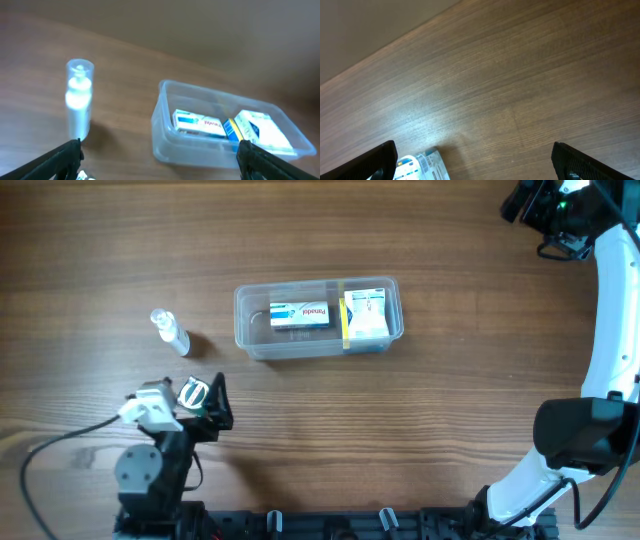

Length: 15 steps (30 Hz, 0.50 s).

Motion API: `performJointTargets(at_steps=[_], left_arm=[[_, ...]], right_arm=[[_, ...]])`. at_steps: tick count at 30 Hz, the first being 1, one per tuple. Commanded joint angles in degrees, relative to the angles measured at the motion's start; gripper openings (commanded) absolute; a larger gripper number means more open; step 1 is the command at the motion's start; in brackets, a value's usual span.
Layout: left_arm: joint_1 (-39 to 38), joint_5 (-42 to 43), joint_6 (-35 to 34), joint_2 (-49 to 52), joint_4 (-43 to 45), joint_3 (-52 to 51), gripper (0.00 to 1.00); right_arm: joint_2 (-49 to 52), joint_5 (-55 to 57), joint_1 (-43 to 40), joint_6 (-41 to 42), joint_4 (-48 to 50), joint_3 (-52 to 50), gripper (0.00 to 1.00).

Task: Pack container
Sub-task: 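Move the left gripper over the green Zam-Buk tin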

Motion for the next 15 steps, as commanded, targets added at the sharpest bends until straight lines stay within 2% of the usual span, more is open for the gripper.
performJointTargets(at_steps=[1,9,12,15], left_arm=[[0.6,-4.1,-1.6,8.9,-8.7,13.9,1.0],[0.6,-0.8,-1.5,32.2,-33.2,37.9,1.0],[0.6,-0.2,-1.4,39.5,-39.8,41.4,1.0],[0.6,-0.2,-1.1,44.7,-41.2,41.4,1.0]], right_arm=[[0.0,0.7,0.3,1.0,0.0,0.2,1.0],[0.0,0.8,0.3,1.0,0.0,0.2,1.0],[0.0,0.8,0.3,1.0,0.0,0.2,1.0],[0.0,0.8,0.3,1.0,0.0,0.2,1.0]])
